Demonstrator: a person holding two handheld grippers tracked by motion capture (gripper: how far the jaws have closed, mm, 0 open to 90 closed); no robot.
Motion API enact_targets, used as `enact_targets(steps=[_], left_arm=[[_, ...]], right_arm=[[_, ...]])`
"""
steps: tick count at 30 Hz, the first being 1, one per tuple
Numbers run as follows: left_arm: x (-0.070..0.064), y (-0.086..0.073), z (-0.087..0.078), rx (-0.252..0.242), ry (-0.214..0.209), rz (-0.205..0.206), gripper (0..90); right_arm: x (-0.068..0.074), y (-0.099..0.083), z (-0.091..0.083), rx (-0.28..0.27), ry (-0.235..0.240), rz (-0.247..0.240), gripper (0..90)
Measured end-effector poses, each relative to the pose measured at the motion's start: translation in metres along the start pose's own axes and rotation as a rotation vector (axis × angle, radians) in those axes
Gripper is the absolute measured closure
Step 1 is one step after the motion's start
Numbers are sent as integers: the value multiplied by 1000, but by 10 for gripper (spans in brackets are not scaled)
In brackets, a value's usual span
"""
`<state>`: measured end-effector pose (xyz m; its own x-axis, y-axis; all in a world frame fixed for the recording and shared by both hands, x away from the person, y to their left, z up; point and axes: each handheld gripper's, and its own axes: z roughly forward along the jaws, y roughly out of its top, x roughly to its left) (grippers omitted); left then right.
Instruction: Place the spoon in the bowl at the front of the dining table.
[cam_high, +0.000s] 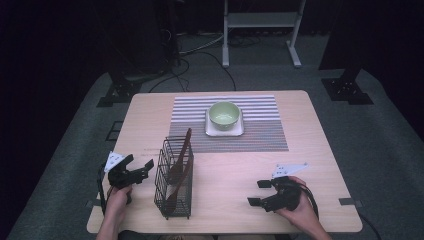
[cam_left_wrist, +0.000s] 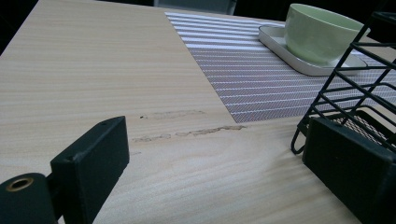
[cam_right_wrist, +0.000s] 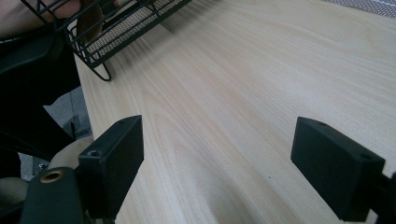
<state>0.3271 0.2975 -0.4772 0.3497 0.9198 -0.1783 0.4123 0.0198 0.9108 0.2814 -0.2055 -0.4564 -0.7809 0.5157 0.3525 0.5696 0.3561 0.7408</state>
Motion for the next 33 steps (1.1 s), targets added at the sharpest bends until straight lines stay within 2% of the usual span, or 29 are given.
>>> enact_targets(steps=[9,20,33], left_arm=[[1,0,-1,-6,-1,-10,65],[0,0,-1,-4,-2,-3,65],[0,0,-1,-2,-2,1,64]], right_arm=[[4,6,2,9,16,-13,159],[14,20,4,24,42,-39,159],[30,46,3,43,59,-87,158]])
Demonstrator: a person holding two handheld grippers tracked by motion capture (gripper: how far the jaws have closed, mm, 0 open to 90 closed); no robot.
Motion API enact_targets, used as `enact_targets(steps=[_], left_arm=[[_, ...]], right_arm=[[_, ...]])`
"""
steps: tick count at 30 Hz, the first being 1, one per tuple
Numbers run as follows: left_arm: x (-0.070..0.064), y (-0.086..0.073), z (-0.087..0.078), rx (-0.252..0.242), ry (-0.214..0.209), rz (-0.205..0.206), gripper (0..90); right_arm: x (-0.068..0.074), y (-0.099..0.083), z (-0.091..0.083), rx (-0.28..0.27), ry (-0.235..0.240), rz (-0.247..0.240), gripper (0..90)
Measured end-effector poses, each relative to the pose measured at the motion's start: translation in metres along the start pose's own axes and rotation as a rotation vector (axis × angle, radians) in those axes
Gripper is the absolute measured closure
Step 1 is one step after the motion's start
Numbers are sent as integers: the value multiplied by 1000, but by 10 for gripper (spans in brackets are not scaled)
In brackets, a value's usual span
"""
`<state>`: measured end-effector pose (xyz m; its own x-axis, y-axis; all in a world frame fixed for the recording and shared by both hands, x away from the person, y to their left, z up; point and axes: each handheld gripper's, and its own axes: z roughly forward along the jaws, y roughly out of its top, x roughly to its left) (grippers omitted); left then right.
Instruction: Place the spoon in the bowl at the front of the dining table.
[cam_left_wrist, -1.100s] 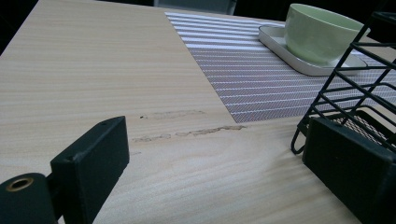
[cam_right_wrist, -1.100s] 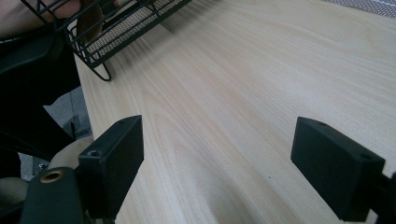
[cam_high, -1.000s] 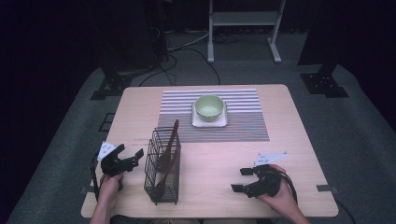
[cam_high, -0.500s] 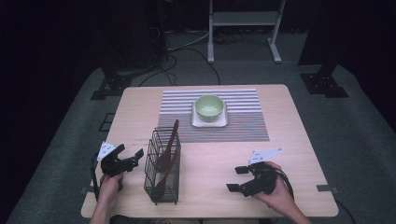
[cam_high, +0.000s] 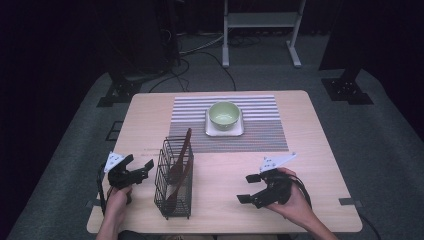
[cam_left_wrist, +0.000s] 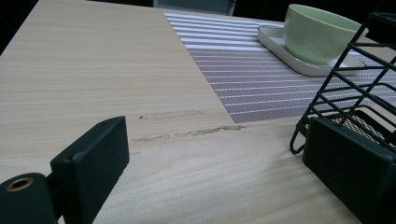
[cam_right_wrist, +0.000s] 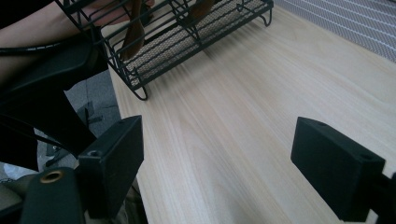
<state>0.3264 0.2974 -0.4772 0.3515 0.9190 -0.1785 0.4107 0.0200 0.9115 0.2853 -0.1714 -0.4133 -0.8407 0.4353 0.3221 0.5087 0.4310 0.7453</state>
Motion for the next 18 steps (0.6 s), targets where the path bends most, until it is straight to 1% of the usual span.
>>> enact_targets(steps=[1,7,9,18], left_arm=[[0,0,0,0,0,1,64],[0,0,0,1,-1,4,64],[0,0,0,0,-1,3,64],[0,0,0,1,-1,3,64]], right_arm=[[2,5,-1,4,7,-7,158],[7,15,-1,11,13,-23,158],[10,21,-1,14,24,-33,158],[17,35,0,21,54,-41,158]])
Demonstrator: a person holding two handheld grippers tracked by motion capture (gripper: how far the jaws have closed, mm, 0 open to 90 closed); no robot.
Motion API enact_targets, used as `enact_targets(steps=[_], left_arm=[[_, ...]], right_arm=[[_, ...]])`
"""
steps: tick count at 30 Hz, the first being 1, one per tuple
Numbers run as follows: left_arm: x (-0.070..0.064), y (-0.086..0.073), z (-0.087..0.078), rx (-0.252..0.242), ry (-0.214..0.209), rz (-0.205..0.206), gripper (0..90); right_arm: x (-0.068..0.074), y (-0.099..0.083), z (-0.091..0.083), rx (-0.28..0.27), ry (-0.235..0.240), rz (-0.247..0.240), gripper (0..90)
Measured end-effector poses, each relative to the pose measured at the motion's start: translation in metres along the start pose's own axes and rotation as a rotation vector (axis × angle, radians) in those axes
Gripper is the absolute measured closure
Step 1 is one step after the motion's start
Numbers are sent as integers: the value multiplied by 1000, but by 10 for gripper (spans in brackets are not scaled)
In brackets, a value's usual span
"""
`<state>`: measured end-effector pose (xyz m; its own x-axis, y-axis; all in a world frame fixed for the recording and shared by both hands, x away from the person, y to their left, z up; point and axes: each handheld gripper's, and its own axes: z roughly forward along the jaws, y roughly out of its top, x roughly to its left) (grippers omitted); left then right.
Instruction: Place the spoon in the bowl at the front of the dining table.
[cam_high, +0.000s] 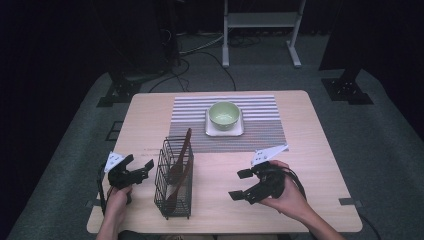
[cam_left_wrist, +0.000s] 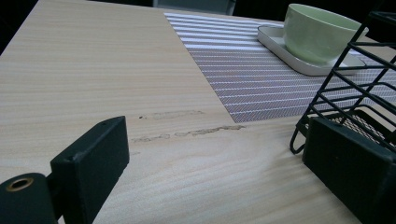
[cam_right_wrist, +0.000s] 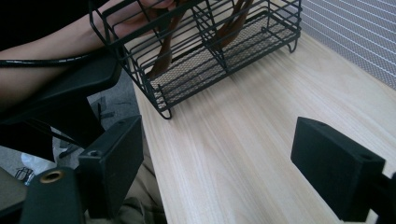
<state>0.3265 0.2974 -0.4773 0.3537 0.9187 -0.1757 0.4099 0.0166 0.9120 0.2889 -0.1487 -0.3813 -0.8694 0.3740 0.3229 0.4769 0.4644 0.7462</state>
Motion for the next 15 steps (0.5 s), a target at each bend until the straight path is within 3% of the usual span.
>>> enact_targets(steps=[15], left_arm=[[0,0,0,0,0,0,65]], right_arm=[[7,22,4,14,35,-21,159]])
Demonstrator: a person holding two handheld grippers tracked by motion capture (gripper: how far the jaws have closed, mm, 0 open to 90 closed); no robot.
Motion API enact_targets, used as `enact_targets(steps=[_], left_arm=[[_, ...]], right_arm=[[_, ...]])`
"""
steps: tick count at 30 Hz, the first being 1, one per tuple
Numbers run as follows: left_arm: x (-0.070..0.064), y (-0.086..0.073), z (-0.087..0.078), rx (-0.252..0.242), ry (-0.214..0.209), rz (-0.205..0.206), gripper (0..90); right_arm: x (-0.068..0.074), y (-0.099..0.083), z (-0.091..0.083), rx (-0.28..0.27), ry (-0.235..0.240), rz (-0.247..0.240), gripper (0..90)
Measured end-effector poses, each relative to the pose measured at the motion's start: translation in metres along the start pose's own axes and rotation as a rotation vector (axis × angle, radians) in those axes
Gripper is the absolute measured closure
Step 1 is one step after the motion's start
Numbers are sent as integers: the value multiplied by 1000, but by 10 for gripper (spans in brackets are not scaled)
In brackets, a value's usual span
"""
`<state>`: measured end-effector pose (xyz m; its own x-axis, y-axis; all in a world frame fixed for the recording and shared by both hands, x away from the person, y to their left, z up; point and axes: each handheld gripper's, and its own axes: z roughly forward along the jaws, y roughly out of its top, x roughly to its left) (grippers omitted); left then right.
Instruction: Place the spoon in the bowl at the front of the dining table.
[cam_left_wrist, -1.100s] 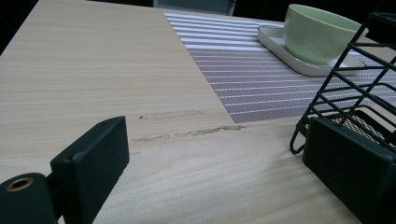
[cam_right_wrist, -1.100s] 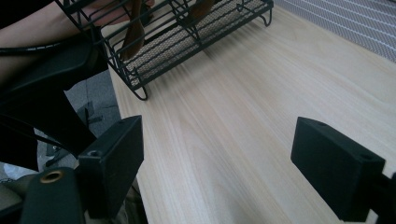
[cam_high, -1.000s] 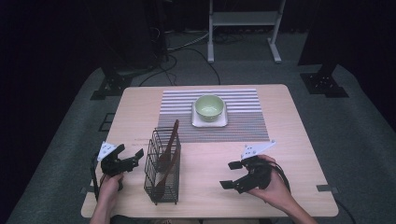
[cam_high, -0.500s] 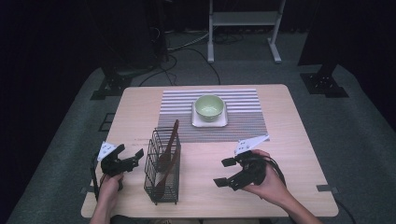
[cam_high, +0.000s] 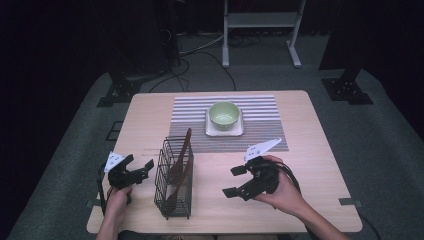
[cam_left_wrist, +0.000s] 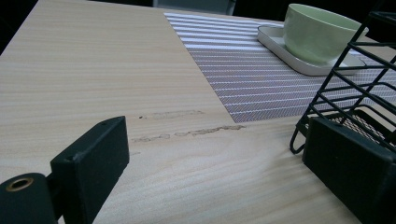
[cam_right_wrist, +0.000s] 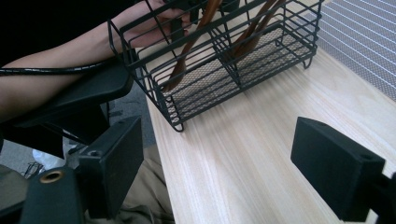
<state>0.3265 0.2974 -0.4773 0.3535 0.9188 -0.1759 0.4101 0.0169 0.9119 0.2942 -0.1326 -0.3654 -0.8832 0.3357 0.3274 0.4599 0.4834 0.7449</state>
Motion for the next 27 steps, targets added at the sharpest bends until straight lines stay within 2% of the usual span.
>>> enact_targets(steps=[16,27], left_arm=[[0,0,0,0,0,0,65],[0,0,0,-1,-1,-3,65]], right_arm=[[4,17,8,21,26,-10,159],[8,35,19,60,40,-33,160]])
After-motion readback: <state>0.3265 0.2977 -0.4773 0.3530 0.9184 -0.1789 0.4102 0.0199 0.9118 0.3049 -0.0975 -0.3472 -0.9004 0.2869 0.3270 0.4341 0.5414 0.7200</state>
